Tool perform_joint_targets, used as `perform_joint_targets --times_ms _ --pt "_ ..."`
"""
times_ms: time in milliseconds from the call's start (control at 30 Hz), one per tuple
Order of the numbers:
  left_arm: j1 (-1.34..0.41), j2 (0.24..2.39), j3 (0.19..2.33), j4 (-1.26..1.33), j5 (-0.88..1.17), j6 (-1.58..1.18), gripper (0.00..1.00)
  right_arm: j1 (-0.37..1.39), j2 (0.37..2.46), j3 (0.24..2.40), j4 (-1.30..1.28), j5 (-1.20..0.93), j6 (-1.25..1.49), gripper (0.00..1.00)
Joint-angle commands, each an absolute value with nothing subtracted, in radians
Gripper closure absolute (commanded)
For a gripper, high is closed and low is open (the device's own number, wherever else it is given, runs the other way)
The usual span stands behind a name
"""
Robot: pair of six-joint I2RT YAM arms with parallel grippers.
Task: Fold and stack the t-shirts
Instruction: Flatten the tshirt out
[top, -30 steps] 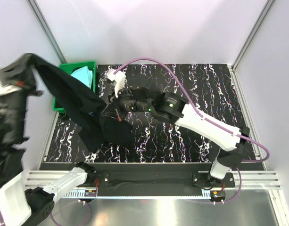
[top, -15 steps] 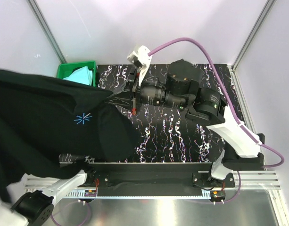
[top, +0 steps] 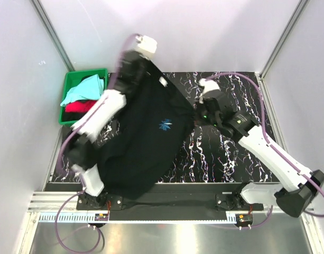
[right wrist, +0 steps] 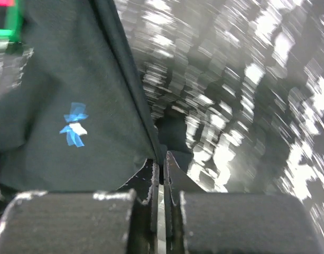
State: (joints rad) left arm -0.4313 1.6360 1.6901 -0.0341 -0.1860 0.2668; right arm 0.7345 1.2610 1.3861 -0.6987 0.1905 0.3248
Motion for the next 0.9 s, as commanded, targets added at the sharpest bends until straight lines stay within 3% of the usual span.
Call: perform_joint_targets --times_ms 0,67,100,133,167,233,267,367,633,733,867 --pt "-0.469 1.829 1.806 0.094 -0.285 0.180 1.00 0.620 1.164 1.261 -0.770 0.282 0.413 1.00" --pt "-0.495 2.027 1.952 -0.094 -0.313 0.163 1.00 0.530 1.158 1.203 -0.795 0.262 0.422 1.00" --pt "-0.505 2.080 2.115 -0.171 -0.334 0.158 0.89 0.506 1.158 1.189 -0.804 0.249 0.426 1.00" --pt "-0.514 2.117 2.162 -0.266 -0.366 0.155 0.76 0.482 1.166 1.181 -0.814 0.239 0.443 1.00" --pt "-0.528 2.076 2.142 -0.258 -0.446 0.143 0.39 0.456 1.184 1.174 -0.845 0.233 0.457 1.00" --pt "-0.525 2.005 2.036 -0.300 -0.471 0.066 0.17 0.446 1.203 1.166 -0.859 0.226 0.485 1.00" --pt "-0.522 1.976 2.017 -0.340 -0.465 0.040 0.14 0.445 1.213 1.161 -0.885 0.247 0.504 1.00" --pt "-0.531 1.794 1.805 -0.445 -0.358 -0.061 0.13 0.433 1.241 1.111 -0.916 0.271 0.575 1.00" --pt "-0.541 1.239 1.104 -0.460 0.043 -0.451 0.34 0.370 1.235 0.994 -0.919 0.278 0.640 0.96" --pt "-0.548 1.175 0.930 -0.454 0.072 -0.511 0.34 0.336 1.223 0.991 -0.919 0.290 0.626 0.96" --pt "-0.548 1.277 0.877 -0.446 0.138 -0.538 0.34 0.308 1.223 1.012 -0.907 0.273 0.600 0.97"
